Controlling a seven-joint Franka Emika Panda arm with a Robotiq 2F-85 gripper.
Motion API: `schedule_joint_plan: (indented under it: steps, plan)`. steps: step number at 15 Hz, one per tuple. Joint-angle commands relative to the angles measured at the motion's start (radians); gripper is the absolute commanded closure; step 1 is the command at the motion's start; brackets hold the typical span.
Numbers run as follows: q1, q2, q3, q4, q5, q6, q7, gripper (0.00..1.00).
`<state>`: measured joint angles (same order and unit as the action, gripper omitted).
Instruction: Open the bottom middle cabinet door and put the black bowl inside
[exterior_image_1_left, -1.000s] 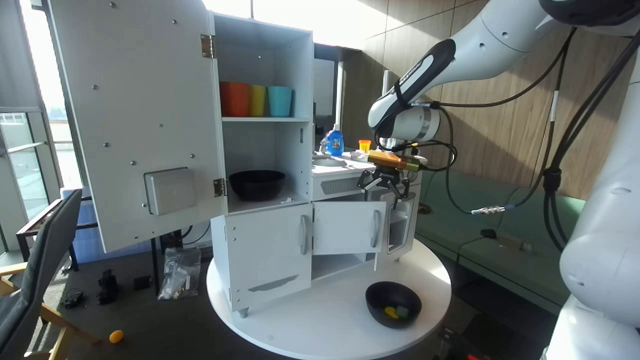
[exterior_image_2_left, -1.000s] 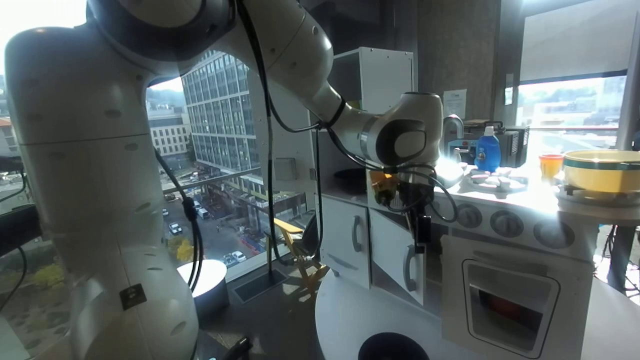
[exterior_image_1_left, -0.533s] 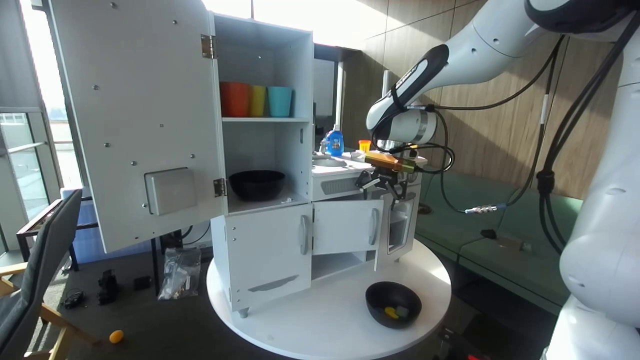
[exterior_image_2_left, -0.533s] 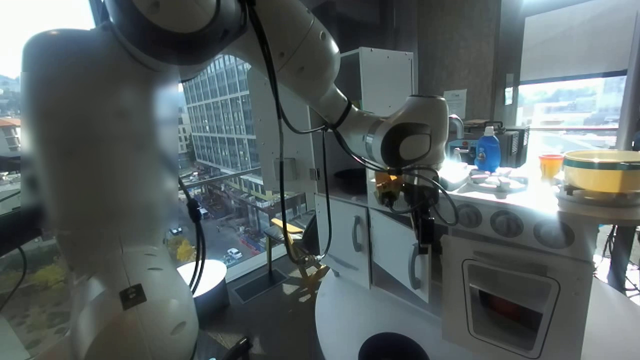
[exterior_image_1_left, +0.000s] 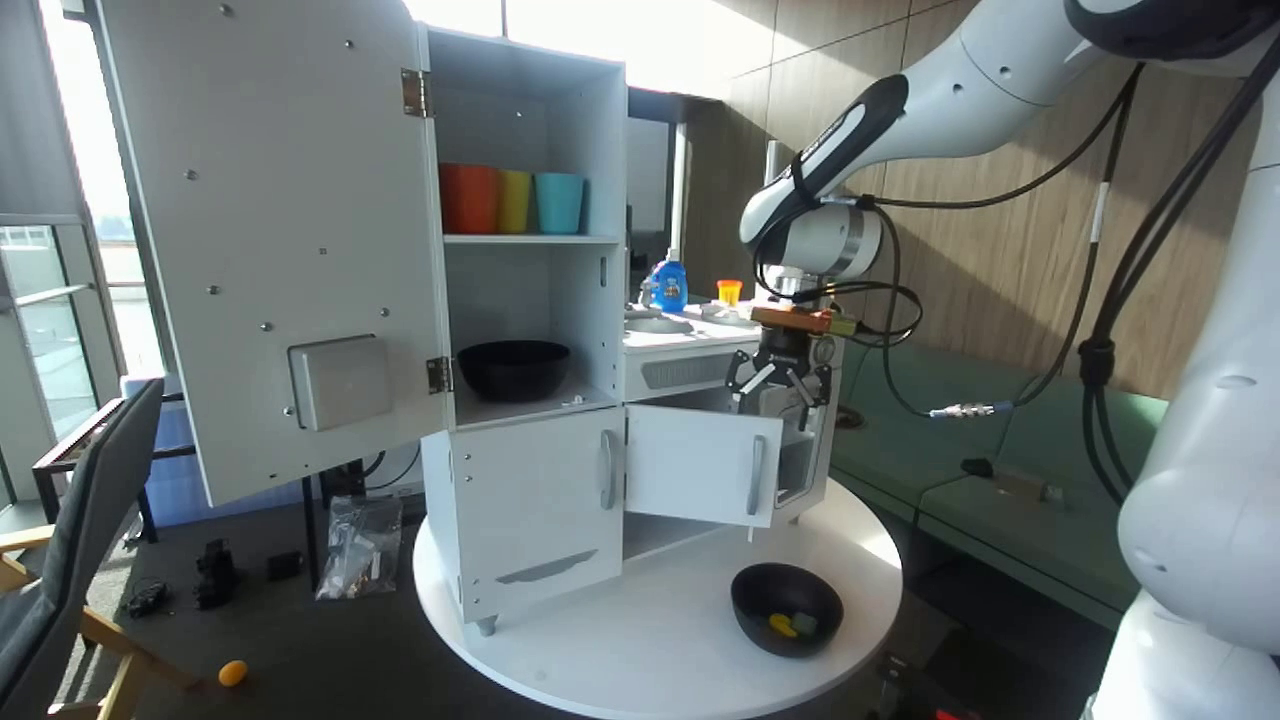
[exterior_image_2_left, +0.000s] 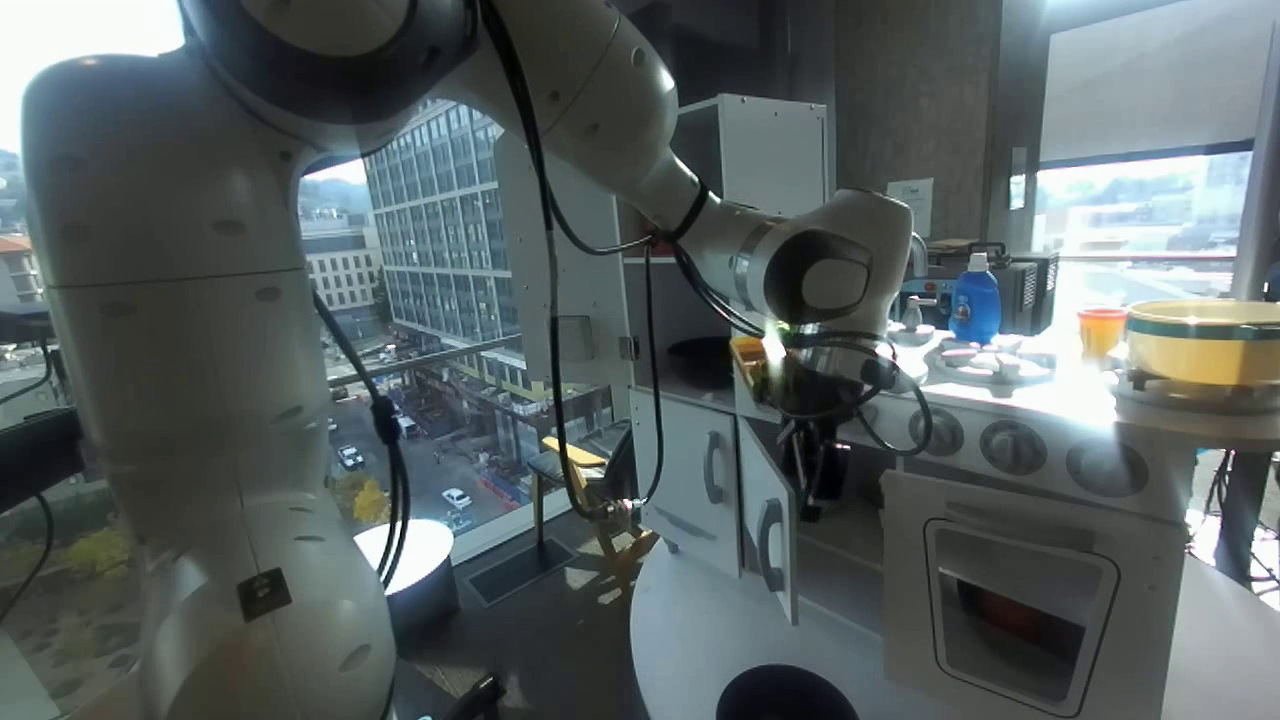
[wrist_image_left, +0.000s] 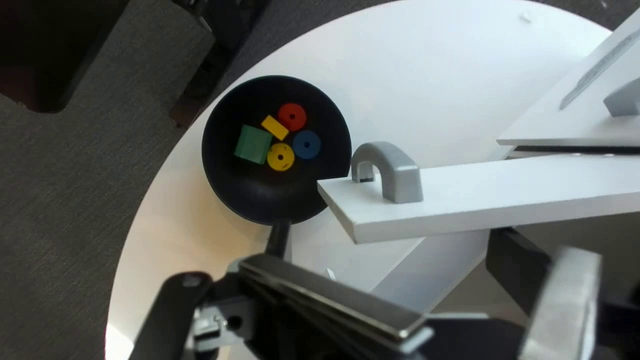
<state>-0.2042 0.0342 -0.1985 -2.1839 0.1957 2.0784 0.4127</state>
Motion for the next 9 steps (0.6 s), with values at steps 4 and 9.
schedule_joint_plan:
  steps: [4, 9]
  plan:
    - [0.016, -0.146, 0.014, -0.1, -0.017, -0.193, -0.287, 0.0]
    - [0.083, -0.247, 0.084, -0.21, -0.042, -0.175, -0.386, 0.0]
